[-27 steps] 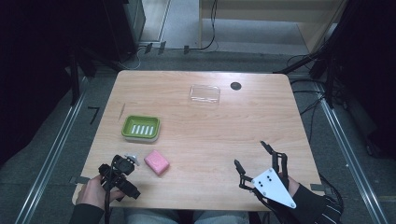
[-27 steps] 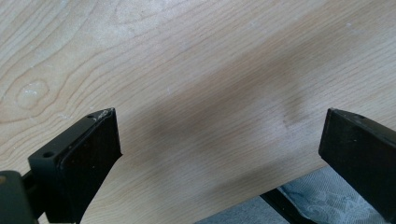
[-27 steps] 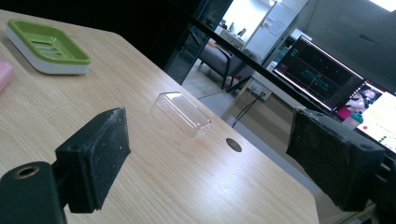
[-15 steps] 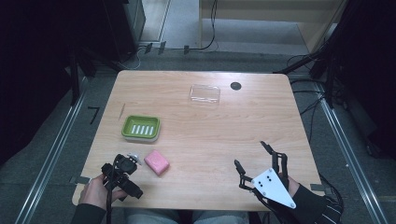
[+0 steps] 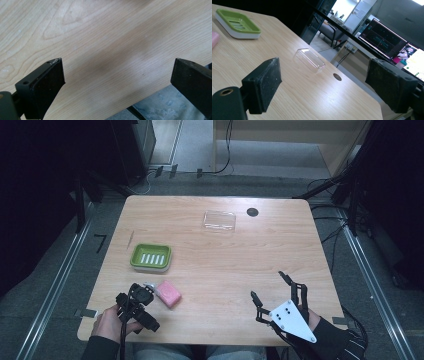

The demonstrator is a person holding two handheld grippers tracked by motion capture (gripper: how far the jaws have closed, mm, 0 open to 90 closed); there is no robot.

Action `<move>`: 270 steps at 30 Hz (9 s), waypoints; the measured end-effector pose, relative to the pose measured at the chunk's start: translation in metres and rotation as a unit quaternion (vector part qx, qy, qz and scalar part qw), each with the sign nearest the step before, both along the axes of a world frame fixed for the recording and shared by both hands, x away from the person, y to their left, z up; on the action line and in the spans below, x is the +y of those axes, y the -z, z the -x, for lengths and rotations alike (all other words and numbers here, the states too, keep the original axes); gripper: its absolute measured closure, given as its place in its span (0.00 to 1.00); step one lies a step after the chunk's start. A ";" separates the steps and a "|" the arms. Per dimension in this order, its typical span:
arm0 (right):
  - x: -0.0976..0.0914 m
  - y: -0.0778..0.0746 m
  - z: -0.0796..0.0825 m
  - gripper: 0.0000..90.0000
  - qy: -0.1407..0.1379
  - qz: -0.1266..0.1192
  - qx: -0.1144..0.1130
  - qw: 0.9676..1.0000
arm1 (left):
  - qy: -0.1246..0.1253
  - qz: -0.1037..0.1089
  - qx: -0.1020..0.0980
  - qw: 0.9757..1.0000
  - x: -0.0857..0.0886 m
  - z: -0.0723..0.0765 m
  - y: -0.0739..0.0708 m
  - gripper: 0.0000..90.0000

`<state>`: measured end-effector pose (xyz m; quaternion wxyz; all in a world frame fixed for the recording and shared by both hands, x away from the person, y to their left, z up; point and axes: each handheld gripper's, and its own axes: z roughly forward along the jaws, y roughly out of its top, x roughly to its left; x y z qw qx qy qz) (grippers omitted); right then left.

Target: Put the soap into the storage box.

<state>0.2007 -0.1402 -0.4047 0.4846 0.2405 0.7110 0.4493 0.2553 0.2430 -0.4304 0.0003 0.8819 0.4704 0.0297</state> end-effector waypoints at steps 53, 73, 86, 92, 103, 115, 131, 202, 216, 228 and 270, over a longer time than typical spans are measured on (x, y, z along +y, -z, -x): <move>0.000 0.000 0.000 0.15 0.001 -0.002 0.001 1.000 | 0.039 -0.003 0.014 0.999 -0.050 -0.062 0.003 0.00; -0.001 0.000 0.000 0.15 0.001 -0.002 0.001 1.000 | 0.037 -0.021 0.016 0.999 -0.055 -0.081 0.019 0.00; -0.001 0.000 0.000 0.15 0.001 -0.003 0.001 1.000 | 0.040 -0.015 0.018 0.999 -0.050 -0.082 0.026 0.06; -0.001 0.000 0.000 0.15 0.001 -0.004 0.001 1.000 | 0.042 -0.017 0.018 0.999 -0.052 -0.081 0.026 0.15; -0.001 0.000 0.000 0.15 0.001 -0.004 0.001 1.000 | 0.049 -0.020 0.013 0.999 -0.053 -0.080 0.027 0.15; -0.001 0.000 0.000 0.15 0.001 -0.003 0.001 1.000 | 0.060 -0.015 0.015 0.998 -0.051 -0.080 0.027 0.15; -0.001 0.000 0.000 0.15 0.002 -0.005 0.001 1.000 | 0.062 -0.016 0.014 0.998 -0.051 -0.078 0.019 0.15; 0.000 0.000 0.000 0.15 0.001 -0.003 0.001 1.000 | 0.083 0.020 -0.016 0.996 -0.031 -0.114 -0.034 0.15; 0.000 0.000 0.000 0.15 0.001 -0.002 0.002 1.000 | 0.063 0.028 -0.019 0.997 -0.017 -0.125 -0.044 0.15; 0.000 0.000 -0.001 0.15 0.002 -0.001 0.001 1.000 | 0.049 0.033 -0.026 0.998 -0.007 -0.133 -0.051 0.15; 0.001 0.000 0.000 0.15 0.002 -0.001 0.001 1.000 | 0.004 0.046 -0.038 0.998 -0.002 -0.163 -0.060 0.15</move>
